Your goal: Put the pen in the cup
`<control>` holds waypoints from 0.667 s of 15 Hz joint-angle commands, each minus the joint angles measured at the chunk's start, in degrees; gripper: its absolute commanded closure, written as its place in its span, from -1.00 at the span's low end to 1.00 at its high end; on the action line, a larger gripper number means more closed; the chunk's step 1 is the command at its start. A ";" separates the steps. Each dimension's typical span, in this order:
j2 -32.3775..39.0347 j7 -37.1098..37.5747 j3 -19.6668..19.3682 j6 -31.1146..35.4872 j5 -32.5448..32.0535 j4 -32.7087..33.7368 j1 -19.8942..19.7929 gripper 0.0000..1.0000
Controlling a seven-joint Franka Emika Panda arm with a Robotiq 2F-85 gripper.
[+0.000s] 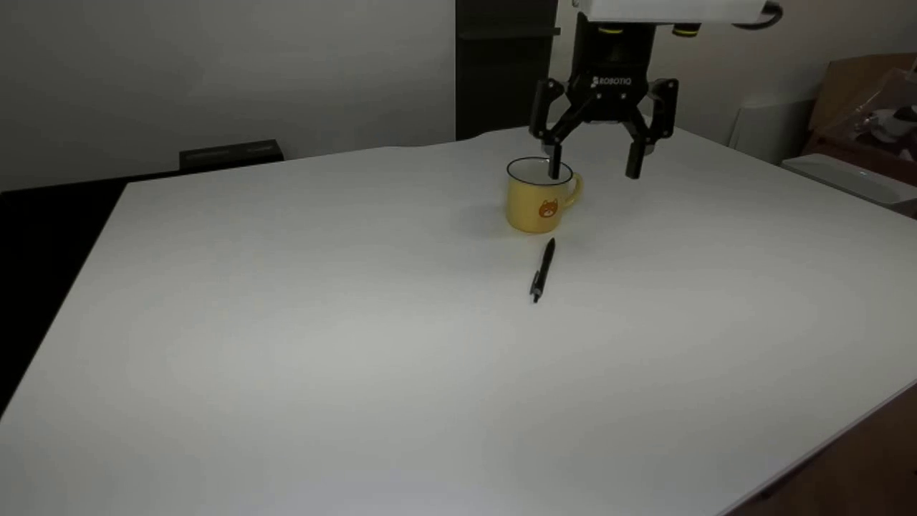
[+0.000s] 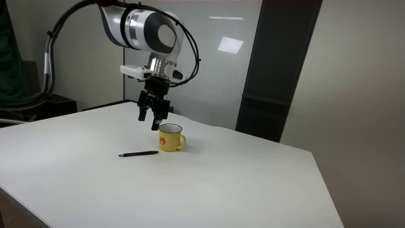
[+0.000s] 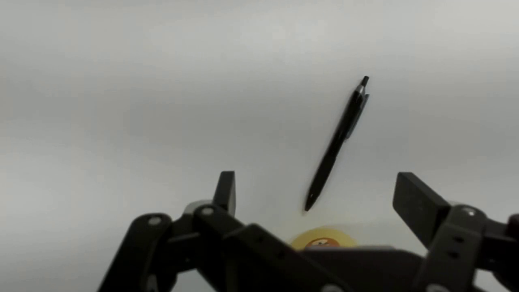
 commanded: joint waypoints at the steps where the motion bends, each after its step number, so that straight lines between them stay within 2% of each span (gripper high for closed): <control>1: -0.94 2.24 2.58 9.43 5.54 -5.77 1.45 -1.00; 6: 0.15 3.69 5.08 28.22 15.27 -12.48 2.17 -1.00; 8: 1.35 5.17 4.61 35.09 16.65 -13.91 2.89 -1.00; 10: 3.40 9.18 1.50 41.32 15.49 -14.48 5.59 -1.00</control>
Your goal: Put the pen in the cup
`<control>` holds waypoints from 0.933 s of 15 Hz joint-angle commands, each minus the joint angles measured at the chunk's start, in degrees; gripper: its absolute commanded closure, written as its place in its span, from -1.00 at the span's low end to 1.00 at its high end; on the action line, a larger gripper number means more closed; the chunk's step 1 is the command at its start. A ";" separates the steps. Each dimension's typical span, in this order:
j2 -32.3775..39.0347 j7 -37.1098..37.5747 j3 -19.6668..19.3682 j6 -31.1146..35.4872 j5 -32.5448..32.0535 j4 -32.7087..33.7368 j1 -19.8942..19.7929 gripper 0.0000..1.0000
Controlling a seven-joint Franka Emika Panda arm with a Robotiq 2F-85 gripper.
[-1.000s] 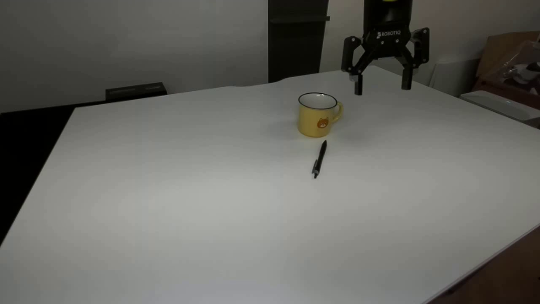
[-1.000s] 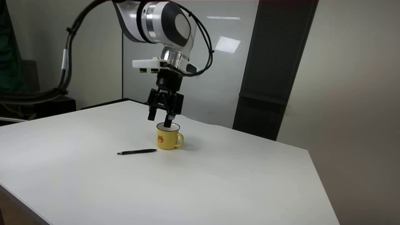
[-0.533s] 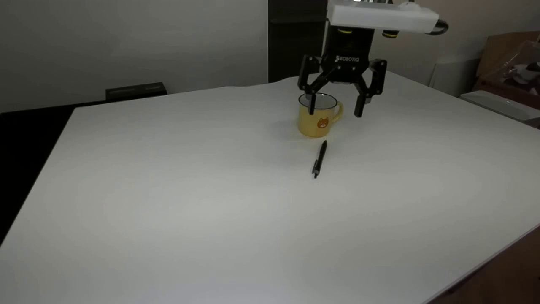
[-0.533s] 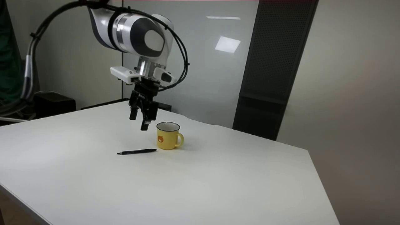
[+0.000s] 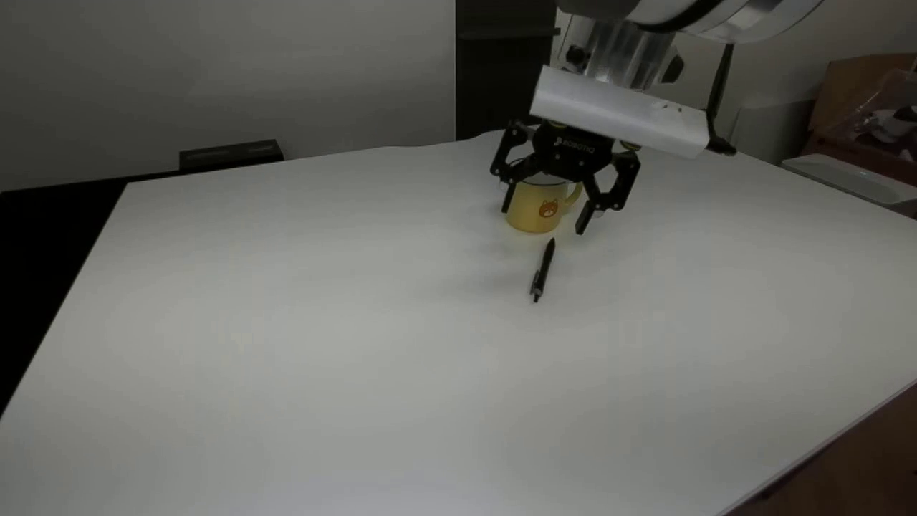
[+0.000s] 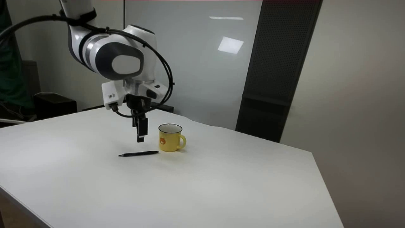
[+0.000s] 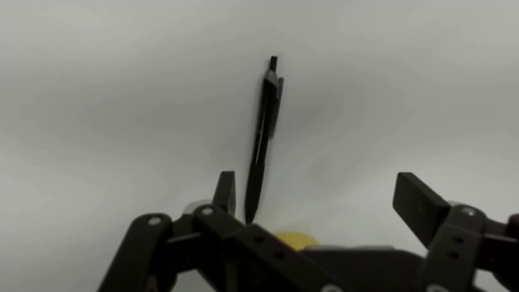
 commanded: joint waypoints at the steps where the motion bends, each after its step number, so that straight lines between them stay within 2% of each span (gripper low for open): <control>1: 2.73 7.87 -5.08 9.17 -0.68 -1.14 4.50 -1.00; 4: 5.90 12.45 -11.79 11.37 -0.71 -0.40 10.22 -1.00; 7: 8.38 16.40 -18.19 9.33 -1.34 0.49 16.05 -1.00; 11: 9.59 19.62 -22.04 6.46 -3.24 1.24 20.90 -1.00; 14: 9.36 21.27 -22.34 4.04 -5.60 1.90 22.27 -1.00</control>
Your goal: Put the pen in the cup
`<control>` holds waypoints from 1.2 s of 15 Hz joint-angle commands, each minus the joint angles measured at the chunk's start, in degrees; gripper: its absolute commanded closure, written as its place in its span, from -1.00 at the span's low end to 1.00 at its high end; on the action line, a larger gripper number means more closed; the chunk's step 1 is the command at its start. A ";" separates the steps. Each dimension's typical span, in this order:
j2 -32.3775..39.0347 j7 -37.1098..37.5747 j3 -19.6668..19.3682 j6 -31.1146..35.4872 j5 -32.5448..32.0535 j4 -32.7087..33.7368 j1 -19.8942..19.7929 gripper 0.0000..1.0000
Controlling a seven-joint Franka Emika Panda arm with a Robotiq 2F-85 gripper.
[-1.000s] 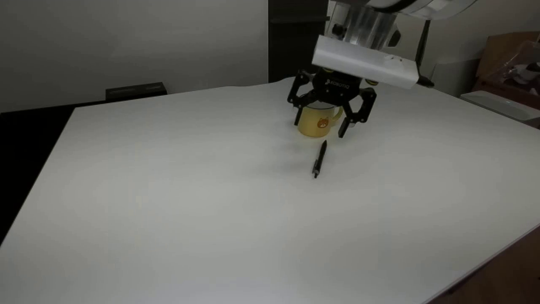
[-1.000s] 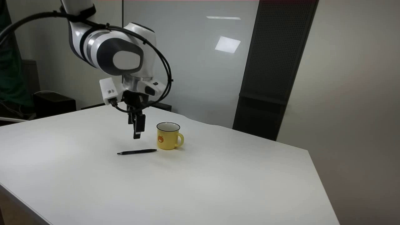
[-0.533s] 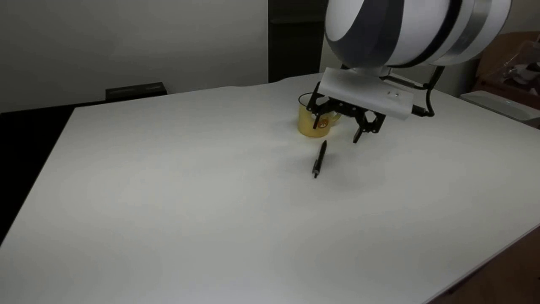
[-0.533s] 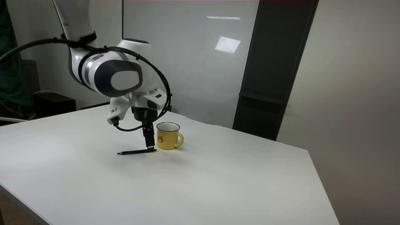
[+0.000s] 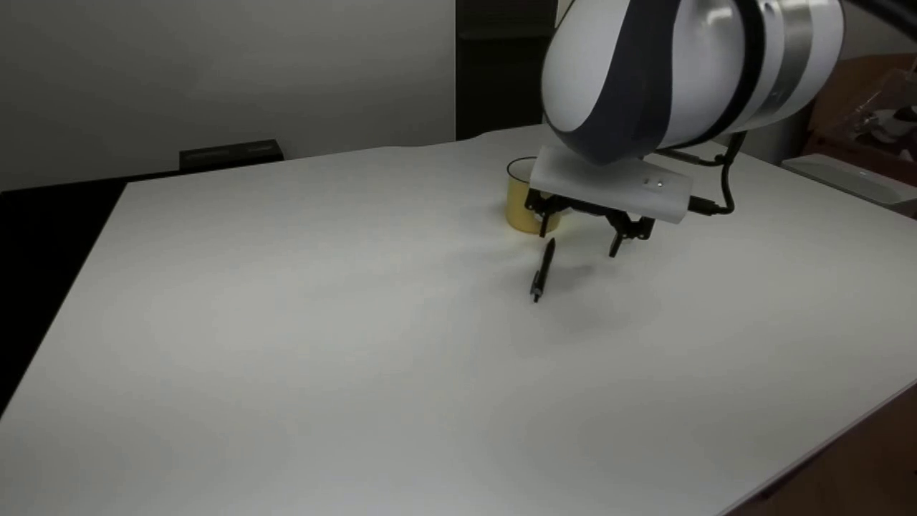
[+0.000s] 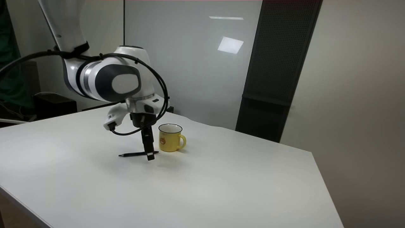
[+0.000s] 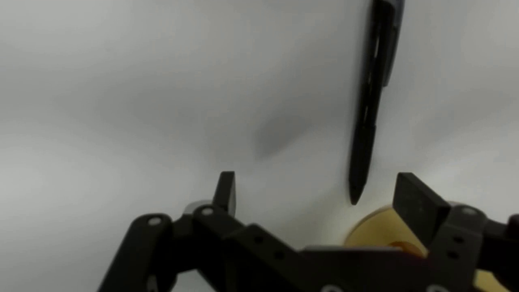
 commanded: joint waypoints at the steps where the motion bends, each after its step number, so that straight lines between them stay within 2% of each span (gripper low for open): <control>1: 0.37 4.30 -1.02 -3.95 -3.69 2.14 1.64 -1.00; 4: 0.59 5.66 0.02 -6.97 -6.02 3.59 0.65 -1.00; 6: 0.76 6.21 0.93 -8.59 -7.13 4.55 -0.48 -0.49; 10: 1.08 6.90 2.60 -10.34 -8.38 5.89 -2.52 0.10; 16: 1.62 7.03 4.60 -11.46 -8.25 7.39 -5.02 0.90; 18: 1.32 6.85 5.15 -11.75 -8.20 7.45 -5.66 1.00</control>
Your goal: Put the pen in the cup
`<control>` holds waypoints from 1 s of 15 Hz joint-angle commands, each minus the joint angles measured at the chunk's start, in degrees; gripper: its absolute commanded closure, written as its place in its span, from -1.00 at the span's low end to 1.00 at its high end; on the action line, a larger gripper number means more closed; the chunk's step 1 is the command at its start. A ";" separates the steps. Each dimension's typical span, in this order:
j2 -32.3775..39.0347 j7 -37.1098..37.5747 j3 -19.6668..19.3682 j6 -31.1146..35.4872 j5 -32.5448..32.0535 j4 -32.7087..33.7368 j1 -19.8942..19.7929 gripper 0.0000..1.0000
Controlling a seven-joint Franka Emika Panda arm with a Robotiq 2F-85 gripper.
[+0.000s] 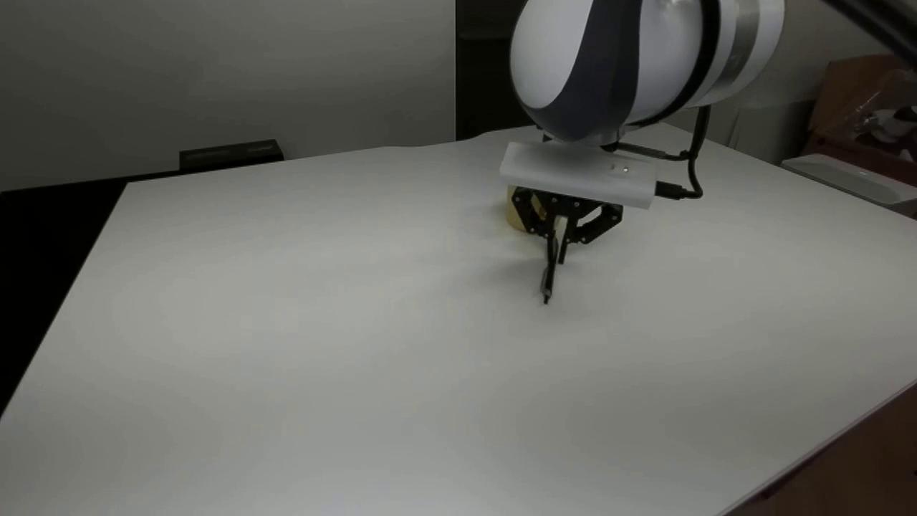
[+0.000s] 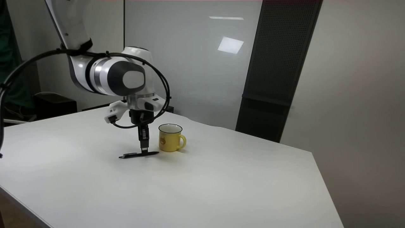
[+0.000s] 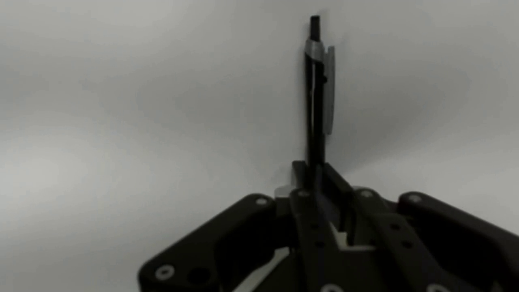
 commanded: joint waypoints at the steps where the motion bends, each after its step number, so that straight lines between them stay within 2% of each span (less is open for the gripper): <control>1: 0.18 2.40 1.40 -1.41 -1.56 1.37 -1.96 1.00; 7: 0.04 2.02 2.40 -1.80 -1.48 1.61 -3.22 1.00; 8: 0.01 1.93 2.58 -1.89 -1.48 1.66 -3.42 0.48; 9: 0.04 1.86 2.68 -1.85 -1.52 1.69 -3.52 0.46; 15: 0.36 1.73 3.30 -1.98 -1.40 1.89 -4.24 -0.35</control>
